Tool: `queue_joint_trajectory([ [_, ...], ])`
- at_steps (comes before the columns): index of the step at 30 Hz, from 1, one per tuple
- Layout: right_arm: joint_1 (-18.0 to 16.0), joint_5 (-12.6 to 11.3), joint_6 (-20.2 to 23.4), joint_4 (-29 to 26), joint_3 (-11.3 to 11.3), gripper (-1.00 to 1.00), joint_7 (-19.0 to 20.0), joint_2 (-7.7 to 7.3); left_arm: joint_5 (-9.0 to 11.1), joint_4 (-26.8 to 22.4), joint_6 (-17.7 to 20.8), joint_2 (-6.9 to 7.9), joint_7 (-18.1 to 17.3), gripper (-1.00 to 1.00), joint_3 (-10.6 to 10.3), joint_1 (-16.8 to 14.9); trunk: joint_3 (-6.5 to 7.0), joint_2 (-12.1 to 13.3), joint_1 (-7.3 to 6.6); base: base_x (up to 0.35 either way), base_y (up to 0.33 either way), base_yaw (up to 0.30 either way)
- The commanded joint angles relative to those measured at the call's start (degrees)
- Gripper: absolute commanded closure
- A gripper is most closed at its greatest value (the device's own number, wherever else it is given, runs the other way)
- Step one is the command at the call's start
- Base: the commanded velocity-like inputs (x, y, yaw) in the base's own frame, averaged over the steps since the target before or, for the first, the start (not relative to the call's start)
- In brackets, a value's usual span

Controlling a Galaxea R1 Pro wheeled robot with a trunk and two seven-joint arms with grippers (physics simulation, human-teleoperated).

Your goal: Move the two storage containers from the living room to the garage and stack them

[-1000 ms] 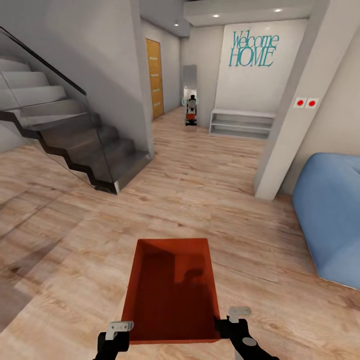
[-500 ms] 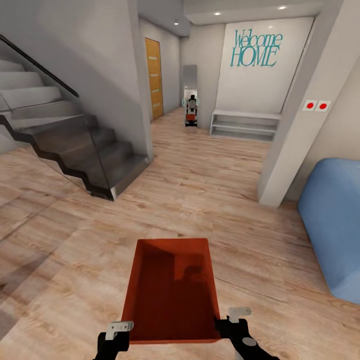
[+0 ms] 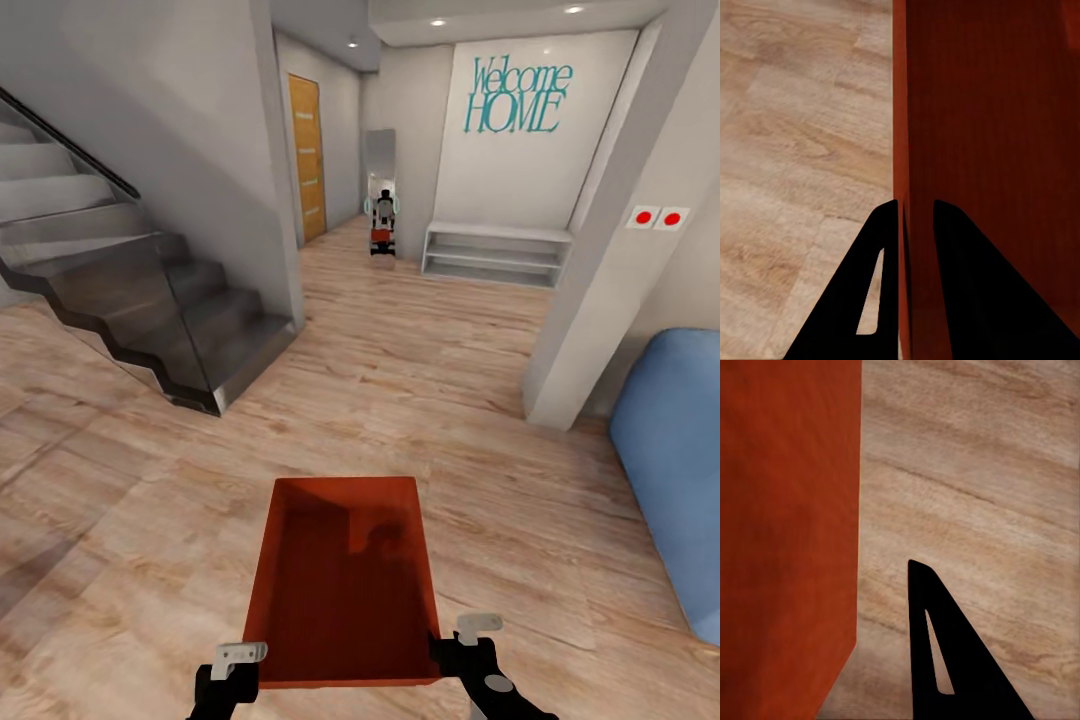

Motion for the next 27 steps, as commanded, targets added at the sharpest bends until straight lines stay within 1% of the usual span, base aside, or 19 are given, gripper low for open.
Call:
queue_joint_trajectory([
  [1,-0.05,-0.01,-0.21,0.04,-0.50,1.00,-0.63,-0.89,0.54,-0.03,-0.15,0.04,0.50,1.00,0.86,-0.04,-0.04,-0.02,0.03,0.347,0.000,0.000],
  [17,-0.05,-0.01,-0.21,0.04,-0.50,1.00,-0.63,-0.89,0.54,-0.03,-0.06,0.04,0.50,1.00,0.86,-0.04,-0.04,-0.02,0.03,0.347,0.000,-0.003],
  [23,-0.05,-0.01,-0.21,0.04,-0.50,1.00,-0.63,-0.89,0.54,-0.03,-0.03,0.04,0.50,1.00,0.86,-0.04,-0.04,-0.02,0.03,0.347,0.000,-0.139],
  [27,-0.05,-0.01,-0.21,0.04,-0.50,1.00,-0.63,-0.89,0.54,-0.03,-0.02,0.04,0.50,1.00,0.86,-0.04,-0.04,-0.02,0.03,0.347,0.000,-0.049],
])
